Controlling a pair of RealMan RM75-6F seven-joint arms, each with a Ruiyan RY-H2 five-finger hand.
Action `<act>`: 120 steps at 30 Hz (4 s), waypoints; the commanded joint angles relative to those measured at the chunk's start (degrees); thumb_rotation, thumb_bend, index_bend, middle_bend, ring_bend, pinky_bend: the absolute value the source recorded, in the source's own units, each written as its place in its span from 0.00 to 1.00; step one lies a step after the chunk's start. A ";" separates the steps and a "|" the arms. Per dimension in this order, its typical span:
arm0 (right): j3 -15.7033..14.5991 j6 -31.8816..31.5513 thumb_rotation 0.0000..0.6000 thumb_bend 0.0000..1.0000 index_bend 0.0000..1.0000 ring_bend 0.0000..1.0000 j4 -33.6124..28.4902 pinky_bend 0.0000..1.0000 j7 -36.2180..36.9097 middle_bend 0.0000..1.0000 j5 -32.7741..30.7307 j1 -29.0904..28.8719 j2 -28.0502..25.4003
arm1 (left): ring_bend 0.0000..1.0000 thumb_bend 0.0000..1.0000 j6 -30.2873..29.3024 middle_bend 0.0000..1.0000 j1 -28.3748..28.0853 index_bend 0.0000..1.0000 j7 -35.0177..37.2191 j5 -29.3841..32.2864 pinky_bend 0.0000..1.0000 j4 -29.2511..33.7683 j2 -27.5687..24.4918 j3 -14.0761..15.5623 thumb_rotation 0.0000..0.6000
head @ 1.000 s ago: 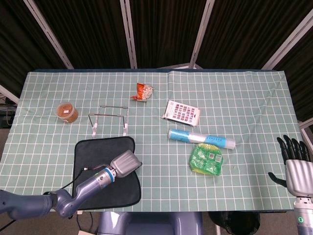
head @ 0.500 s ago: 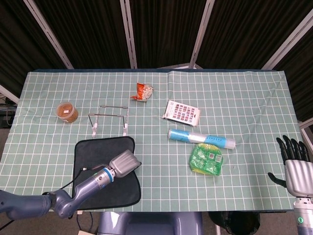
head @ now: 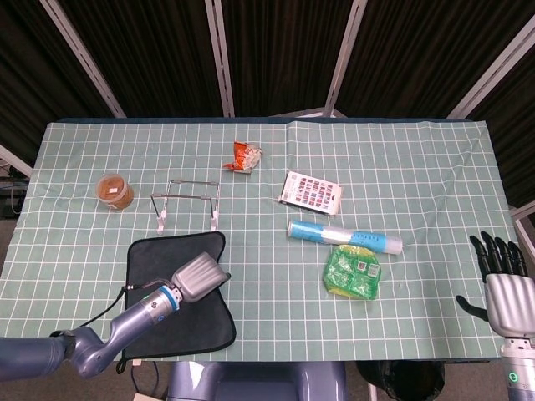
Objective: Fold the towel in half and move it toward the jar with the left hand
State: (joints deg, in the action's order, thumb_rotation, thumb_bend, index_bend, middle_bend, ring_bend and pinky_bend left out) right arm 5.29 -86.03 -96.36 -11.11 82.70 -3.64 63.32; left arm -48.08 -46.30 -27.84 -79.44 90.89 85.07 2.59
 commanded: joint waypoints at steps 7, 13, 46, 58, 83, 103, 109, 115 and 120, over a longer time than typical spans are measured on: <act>-0.48 -0.12 1.00 0.00 0.00 0.00 -0.39 0.00 -0.39 0.00 0.81 0.07 0.05 | 0.90 0.69 -5.67 0.90 4.46 0.71 4.55 -7.20 1.00 2.81 -7.25 5.40 1.00; -0.75 -0.23 1.00 0.00 0.00 0.00 -0.48 0.00 -0.89 0.00 1.39 0.08 0.20 | 0.90 0.69 -8.01 0.90 6.43 0.71 7.40 -10.52 1.00 1.87 -9.59 7.57 1.00; -1.31 -0.17 1.00 0.00 0.00 0.00 -0.83 0.00 -6.27 0.00 2.04 -0.22 2.35 | 0.90 0.69 -16.07 0.90 13.71 0.74 26.57 -24.84 1.00 -14.03 -14.60 15.21 1.00; -1.33 -0.28 1.00 0.00 0.00 0.00 -0.94 0.00 -6.50 0.00 2.07 -0.14 2.40 | 0.90 0.69 -16.10 0.90 14.67 0.75 26.40 -24.87 1.00 -17.25 -13.58 13.86 1.00; -1.44 -0.43 1.00 0.00 0.00 0.00 -1.31 0.00 -6.42 0.00 2.29 0.01 2.20 | 0.89 0.35 -17.99 0.89 16.50 0.00 28.67 -24.71 1.00 -18.88 -14.55 12.80 1.00; -1.72 -0.06 1.00 0.00 0.00 0.00 -1.77 0.00 -5.03 0.00 3.25 -0.15 1.52 | 0.89 0.44 -4.62 0.89 13.99 0.34 35.78 -4.02 1.00 -20.15 -12.27 1.50 1.00; -1.29 0.78 1.00 0.00 0.00 0.00 -1.18 0.00 -4.95 0.00 2.03 -0.49 1.66 | 0.89 0.44 -1.17 0.89 12.72 0.34 33.34 -1.50 1.00 -21.80 -9.09 -0.02 1.00; -1.01 1.30 1.00 0.00 0.00 0.00 -0.56 0.00 -4.60 0.00 0.92 -0.60 1.73 | 0.89 0.44 0.55 0.89 11.95 0.34 31.98 -0.13 1.00 -22.90 -7.22 -1.03 1.00; -0.95 1.53 1.00 0.00 0.00 0.00 -0.22 0.00 -4.54 0.00 0.52 -0.67 1.80 | 0.89 0.45 1.26 0.89 11.51 0.34 31.47 0.62 1.00 -23.48 -6.00 -1.81 1.00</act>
State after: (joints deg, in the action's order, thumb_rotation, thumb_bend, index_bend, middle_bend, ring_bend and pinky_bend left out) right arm 4.34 -84.51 -96.58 -15.64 83.23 -4.31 65.12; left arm -46.97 -34.68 3.76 -78.96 67.52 78.92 0.92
